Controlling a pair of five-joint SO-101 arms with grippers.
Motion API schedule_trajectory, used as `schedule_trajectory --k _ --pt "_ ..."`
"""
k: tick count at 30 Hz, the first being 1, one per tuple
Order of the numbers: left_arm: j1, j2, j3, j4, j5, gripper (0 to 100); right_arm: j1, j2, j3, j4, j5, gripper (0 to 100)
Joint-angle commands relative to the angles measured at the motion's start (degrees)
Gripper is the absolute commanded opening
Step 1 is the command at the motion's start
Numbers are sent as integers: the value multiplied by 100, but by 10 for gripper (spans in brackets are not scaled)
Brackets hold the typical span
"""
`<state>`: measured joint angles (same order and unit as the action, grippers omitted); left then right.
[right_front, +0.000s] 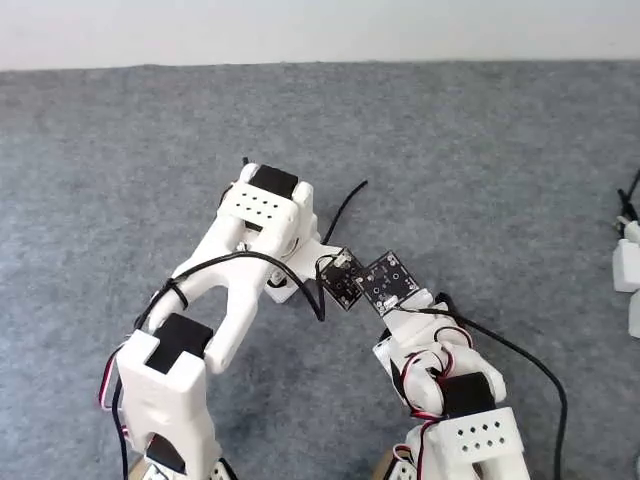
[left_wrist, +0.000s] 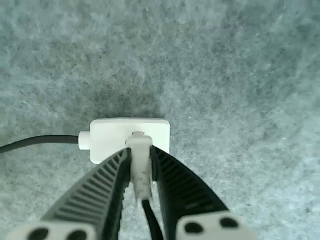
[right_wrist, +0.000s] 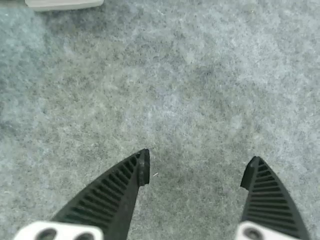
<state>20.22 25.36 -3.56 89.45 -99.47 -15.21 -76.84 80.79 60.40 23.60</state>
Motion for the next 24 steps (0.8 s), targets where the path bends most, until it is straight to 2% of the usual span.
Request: schedule_trajectory --k 1,9,24 --pt "-132 545 198 -413 220 10 40 -75 -70 -101 -62 314" --pt "-343 431 171 -378 193 10 40 -75 -70 -101 -62 314" --pt "-440 -747 189 141 185 10 40 -75 -70 -101 -62 314"
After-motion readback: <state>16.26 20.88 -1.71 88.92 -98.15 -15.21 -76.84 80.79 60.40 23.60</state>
